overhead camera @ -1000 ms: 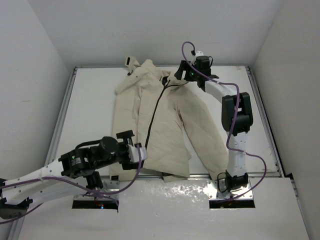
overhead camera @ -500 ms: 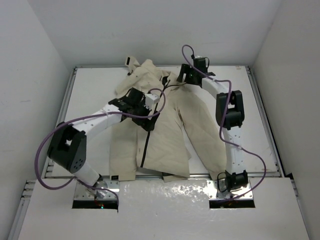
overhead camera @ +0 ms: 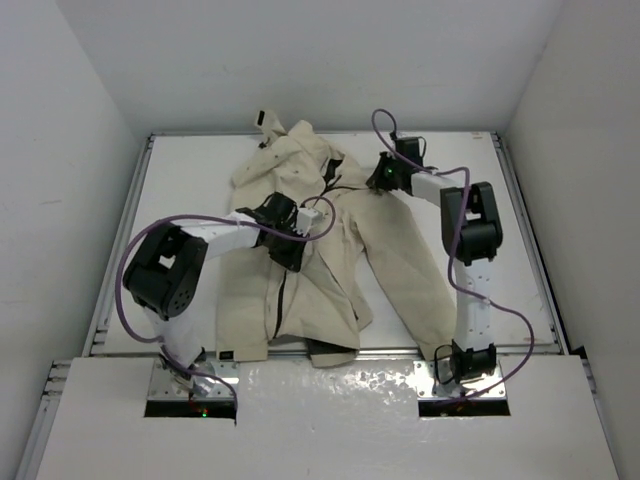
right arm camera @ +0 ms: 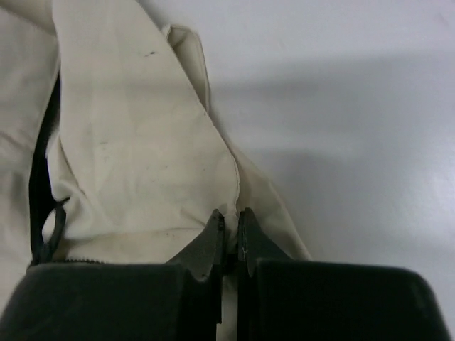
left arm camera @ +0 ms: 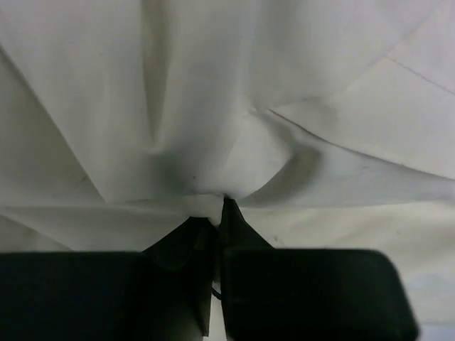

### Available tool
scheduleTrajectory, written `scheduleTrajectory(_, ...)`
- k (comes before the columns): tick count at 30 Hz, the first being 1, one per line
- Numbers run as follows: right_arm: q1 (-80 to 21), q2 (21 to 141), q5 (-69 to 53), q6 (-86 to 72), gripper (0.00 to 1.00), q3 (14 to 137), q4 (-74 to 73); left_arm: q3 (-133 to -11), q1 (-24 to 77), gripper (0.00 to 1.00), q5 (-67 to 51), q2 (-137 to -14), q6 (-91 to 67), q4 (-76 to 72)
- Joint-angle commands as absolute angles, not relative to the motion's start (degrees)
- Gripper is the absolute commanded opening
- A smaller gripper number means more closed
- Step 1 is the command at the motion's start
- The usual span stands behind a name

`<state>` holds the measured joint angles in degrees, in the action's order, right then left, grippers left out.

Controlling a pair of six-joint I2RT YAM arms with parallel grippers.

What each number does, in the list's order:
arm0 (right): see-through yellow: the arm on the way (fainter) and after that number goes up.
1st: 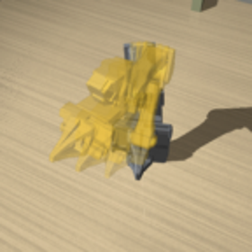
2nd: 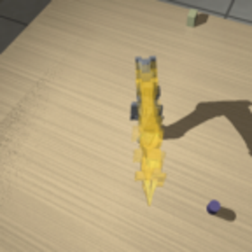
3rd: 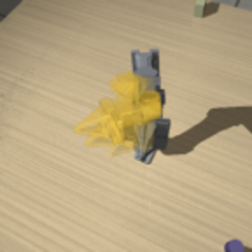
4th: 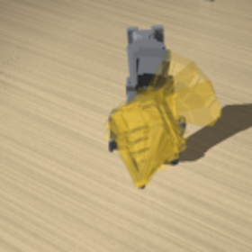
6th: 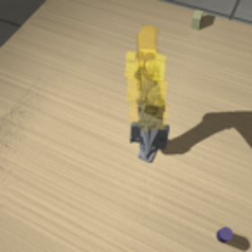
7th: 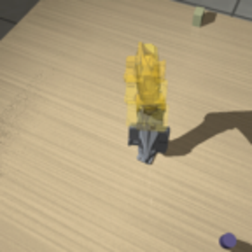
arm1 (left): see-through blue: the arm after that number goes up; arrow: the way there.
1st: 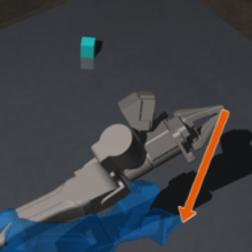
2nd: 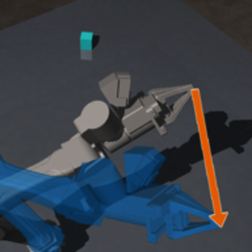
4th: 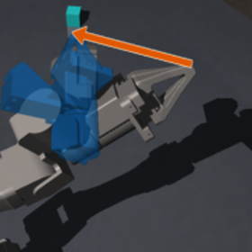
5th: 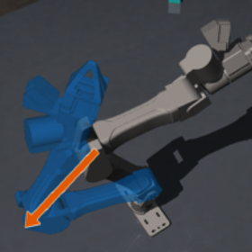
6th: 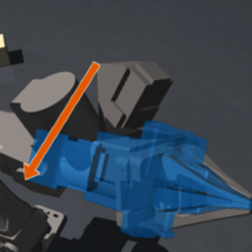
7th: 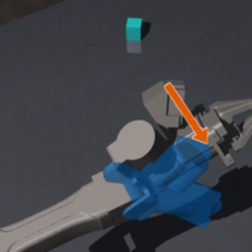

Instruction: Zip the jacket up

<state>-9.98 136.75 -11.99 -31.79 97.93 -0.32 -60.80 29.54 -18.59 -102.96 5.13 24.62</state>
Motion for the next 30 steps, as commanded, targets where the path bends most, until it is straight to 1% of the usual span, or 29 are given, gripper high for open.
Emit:
scheduleTrajectory(1,-7.12,124.13,-10.82,-32.96,0.0,86.43,8.85,-59.68,28.13,0.0,-13.19,-97.05,13.23,25.58)
scheduleTrajectory(2,-6.77,121.49,-10.46,-32.18,0.0,83.09,10.09,-59.85,28.13,0.0,-11.79,-95.99,16.06,25.23)
scheduleTrajectory(3,-6.33,116.16,-10.02,-30.34,0.0,76.79,11.24,-59.94,28.12,0.0,-11.08,-93.63,22.0,25.05)
scheduleTrajectory(5,-6.15,110.86,-10.28,-28.75,0.0,70.78,11.86,-60.2,28.21,0.0,-11.07,-91.24,28.7,25.48)
scheduleTrajectory(6,-6.15,108.22,-10.46,-27.26,0.0,65.1,12.21,-60.38,28.21,0.0,-14.21,-90.1,32.66,26.97)
scheduleTrajectory(7,-6.24,103.41,-11.76,-26.55,0.0,62.43,12.56,-60.73,28.82,0.0,-16.85,-88.26,42.01,29.42)
scheduleTrajectory(8,-6.33,101.45,-13.0,-25.93,0.0,60.49,12.39,-60.56,29.44,0.0,-21.4,-87.29,46.88,35.45)
scheduleTrajectory(9,-6.5,99.69,-14.4,-23.75,0.0,57.77,11.96,-59.95,30.05,0.0,-23.1,-86.06,51.28,38.99)
scheduleTrajectory(10,-6.59,97.06,-15.02,-22.34,0.1,57.4,8.99,-58.81,31.97,0.01,-24.07,-83.87,58.9,41.72)
scheduleTrajectory(11,-6.77,96.07,-15.12,-20.58,0.47,57.48,6.79,-56.28,33.12,0.1,-25.3,-82.72,62.54,47.14)
scheduleTrajectory(12,-6.94,95.19,-14.86,-17.61,0.59,58.44,4.24,-54.95,34.0,0.19,-25.75,-81.66,65.54,49.55)
scheduleTrajectory(13,-6.94,93.62,-14.07,-16.8,0.74,59.23,0.22,-53.71,34.97,0.29,-26.27,-79.82,70.96,51.57)
scheduleTrajectory(14,-6.86,92.65,-12.41,-16.18,0.79,59.85,-1.91,-52.31,35.07,0.45,-26.89,-79.02,71.71,53.33)
scheduleTrajectory(15,-6.94,91.85,-11.61,-15.65,0.79,60.81,-2.54,-52.12,34.89,0.49,-26.98,-78.32,71.2,52.83)
scheduleTrajectory(16,-6.94,90.89,-11.08,-15.99,0.77,61.43,-2.81,-52.47,34.37,0.51,-26.9,-77.61,67.62,51.78)
scheduleTrajectory(17,-7.2,89.4,-10.47,-16.61,0.71,61.96,-2.46,-54.38,33.41,0.54,-27.94,-77.52,64.28,48.2)
scheduleTrajectory(18,-8.16,89.04,-9.94,-17.48,0.63,63.44,-2.37,-55.97,32.27,0.54,-28.99,-77.69,60.59,45.9)
scheduleTrajectory(19,-9.04,88.95,-9.32,-17.75,0.52,64.59,-3.24,-59.73,29.04,0.55,-30.22,-78.48,50.99,40.4)
scheduleTrajectory(20,-11.31,89.38,-8.62,-17.84,0.37,66.86,-3.95,-61.59,27.18,0.56,-32.24,-79.01,45.32,37.82)
scheduleTrajectory(21,-12.73,90.08,-8.87,-17.93,0.34,68.02,-5.17,-63.0,24.29,0.58,-32.69,-80.67,35.52,35.53)
scheduleTrajectory(22,-13.7,90.96,-10.1,-18.36,0.33,69.07,-5.45,-65.28,23.65,0.58,-32.61,-81.73,31.94,33.07)
scheduleTrajectory(24,-15.2,94.91,-14.04,-22.47,0.36,71.7,-6.5,-66.53,23.47,0.63,-29.19,-84.88,26.22,32.7)
scheduleTrajectory(25,-15.2,96.14,-14.67,-24.15,0.36,72.15,-7.9,-67.06,23.47,0.68,-28.48,-86.03,25.76,34.0)
scheduleTrajectory(26,-15.21,97.81,-14.85,-27.04,0.37,72.51,-8.43,-66.89,23.47,0.71,-28.13,-86.74,25.58,34.36)
scheduleTrajectory(27,-15.21,98.17,-14.42,-28.46,0.4,72.07,-8.35,-66.28,23.55,0.75,-27.86,-88.05,25.23,34.63)
scheduleTrajectory(30,-15.47,100.18,-14.67,-33.21,0.42,69.96,-5.11,-64.6,23.64,0.76,-25.58,-91.13,25.48,35.77)
